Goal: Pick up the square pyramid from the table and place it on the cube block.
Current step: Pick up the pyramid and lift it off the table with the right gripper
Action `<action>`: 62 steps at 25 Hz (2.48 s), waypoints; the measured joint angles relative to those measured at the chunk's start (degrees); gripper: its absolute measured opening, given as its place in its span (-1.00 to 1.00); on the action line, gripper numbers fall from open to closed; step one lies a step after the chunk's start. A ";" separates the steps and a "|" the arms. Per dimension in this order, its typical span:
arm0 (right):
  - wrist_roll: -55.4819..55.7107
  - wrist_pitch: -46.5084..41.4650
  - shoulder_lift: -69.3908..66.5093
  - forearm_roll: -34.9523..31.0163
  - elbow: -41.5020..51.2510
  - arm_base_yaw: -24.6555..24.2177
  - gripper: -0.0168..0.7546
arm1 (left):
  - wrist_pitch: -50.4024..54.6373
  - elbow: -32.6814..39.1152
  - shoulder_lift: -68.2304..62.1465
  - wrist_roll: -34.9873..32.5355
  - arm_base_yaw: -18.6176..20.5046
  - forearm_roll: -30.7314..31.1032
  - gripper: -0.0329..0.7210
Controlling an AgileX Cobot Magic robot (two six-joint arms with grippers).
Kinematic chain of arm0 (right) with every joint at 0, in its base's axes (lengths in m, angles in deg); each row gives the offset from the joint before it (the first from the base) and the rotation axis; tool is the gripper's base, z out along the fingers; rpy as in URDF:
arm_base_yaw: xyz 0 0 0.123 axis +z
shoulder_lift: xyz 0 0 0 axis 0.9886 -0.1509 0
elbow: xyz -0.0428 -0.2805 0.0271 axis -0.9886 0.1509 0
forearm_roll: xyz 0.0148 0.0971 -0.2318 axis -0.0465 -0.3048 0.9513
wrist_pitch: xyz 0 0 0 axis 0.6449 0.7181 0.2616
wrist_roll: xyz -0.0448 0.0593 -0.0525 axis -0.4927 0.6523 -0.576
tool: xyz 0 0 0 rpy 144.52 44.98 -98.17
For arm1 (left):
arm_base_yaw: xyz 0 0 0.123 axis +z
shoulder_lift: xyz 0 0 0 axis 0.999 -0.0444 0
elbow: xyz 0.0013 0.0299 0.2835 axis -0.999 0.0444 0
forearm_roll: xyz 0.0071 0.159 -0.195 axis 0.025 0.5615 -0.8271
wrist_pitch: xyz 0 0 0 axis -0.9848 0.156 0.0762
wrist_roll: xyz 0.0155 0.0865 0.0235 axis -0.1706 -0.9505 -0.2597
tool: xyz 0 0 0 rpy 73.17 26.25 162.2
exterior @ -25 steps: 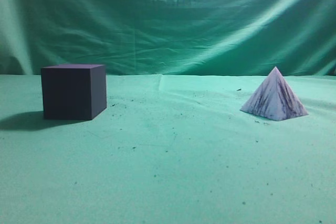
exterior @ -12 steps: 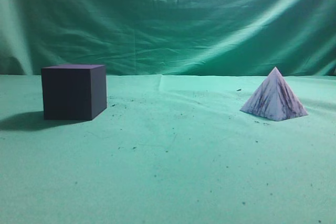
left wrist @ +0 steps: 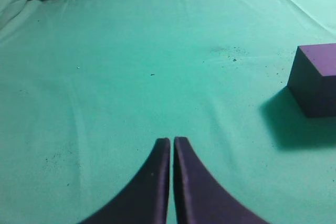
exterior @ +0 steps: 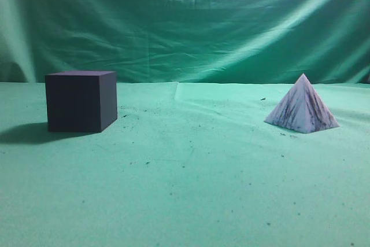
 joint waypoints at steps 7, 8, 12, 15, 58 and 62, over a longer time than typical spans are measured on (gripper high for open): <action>0.00 -0.06 -20.46 -0.35 -6.16 13.03 -0.96 | 0.00 0.00 0.00 0.00 0.00 0.00 -0.91; 0.00 0.94 -23.24 -0.35 -6.95 14.24 -0.96 | 0.00 0.00 0.00 0.00 0.00 0.00 -0.91; -0.09 3.90 -33.36 -0.62 -10.13 16.60 -0.31 | 0.00 0.00 0.00 0.00 0.00 0.00 -0.91; -0.09 5.01 -39.37 -0.62 -12.59 16.83 0.32 | 0.00 0.00 0.00 0.00 0.00 0.00 -0.91; 10.39 -4.54 -64.66 7.65 -37.43 17.05 0.05 | 0.00 0.00 0.00 0.00 0.00 0.00 -0.91; 9.91 -12.47 -62.11 7.41 -47.40 19.24 0.05 | 0.00 0.00 0.00 0.00 0.00 0.00 -0.91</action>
